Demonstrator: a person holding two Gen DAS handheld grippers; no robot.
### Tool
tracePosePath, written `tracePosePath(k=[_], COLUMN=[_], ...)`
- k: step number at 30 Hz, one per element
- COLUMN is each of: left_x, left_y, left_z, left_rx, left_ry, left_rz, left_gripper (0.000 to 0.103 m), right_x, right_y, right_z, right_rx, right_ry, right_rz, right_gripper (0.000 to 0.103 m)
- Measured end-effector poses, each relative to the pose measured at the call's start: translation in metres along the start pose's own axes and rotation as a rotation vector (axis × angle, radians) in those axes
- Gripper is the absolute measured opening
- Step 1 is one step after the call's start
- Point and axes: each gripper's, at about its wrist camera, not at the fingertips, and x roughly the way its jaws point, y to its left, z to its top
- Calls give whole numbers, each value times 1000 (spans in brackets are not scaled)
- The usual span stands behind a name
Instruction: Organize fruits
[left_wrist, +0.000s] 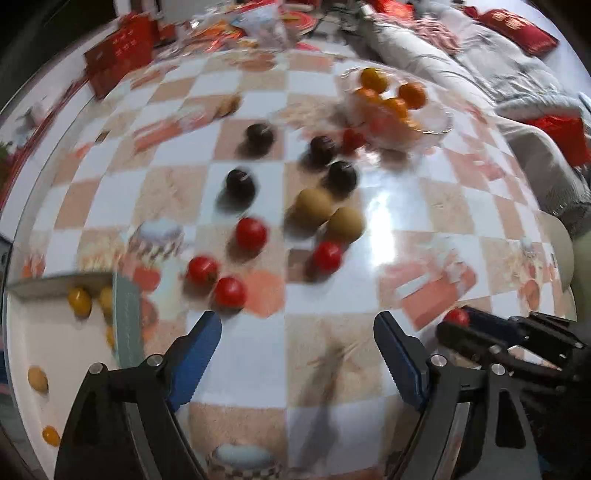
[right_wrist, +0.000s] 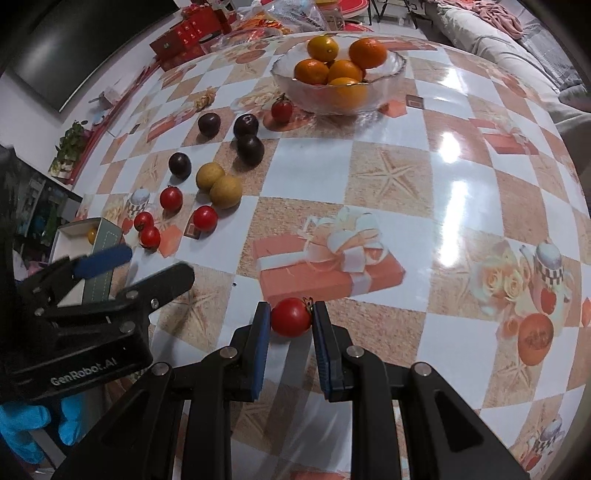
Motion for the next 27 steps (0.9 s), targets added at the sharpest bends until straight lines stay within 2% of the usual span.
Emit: tracePosePath(k=[7,8,10,13,15,17,27], left_x=[21,23,30,33,32,32,13], left_y=[-21,-21,-22,-23,-24,-25,-24], left_z=[15,16,19,24,27,29,7], left_rx=[49,49,54,66,70,82,98], left_ry=[12,11,26,15,8,8,28], left_rz=[25,28,35,59,59,51,-3], left_gripper=[84,81,68,60,38,21,21], right_x=[-5,-7,-9,-13,-14,-16,-20], right_y=[-13,-14,-17,-22,-25,-27,-22], right_z=[-3,-3,-5,-6,-6,-8,-15], right_rx=[33,36,44,56,60,65,70], right_ry=[-8,-10,-16,-22,-24,-25,-22], right_rz=[0,1,3,6,6,5,10], right_gripper=[25,25,25,25,25,25,25])
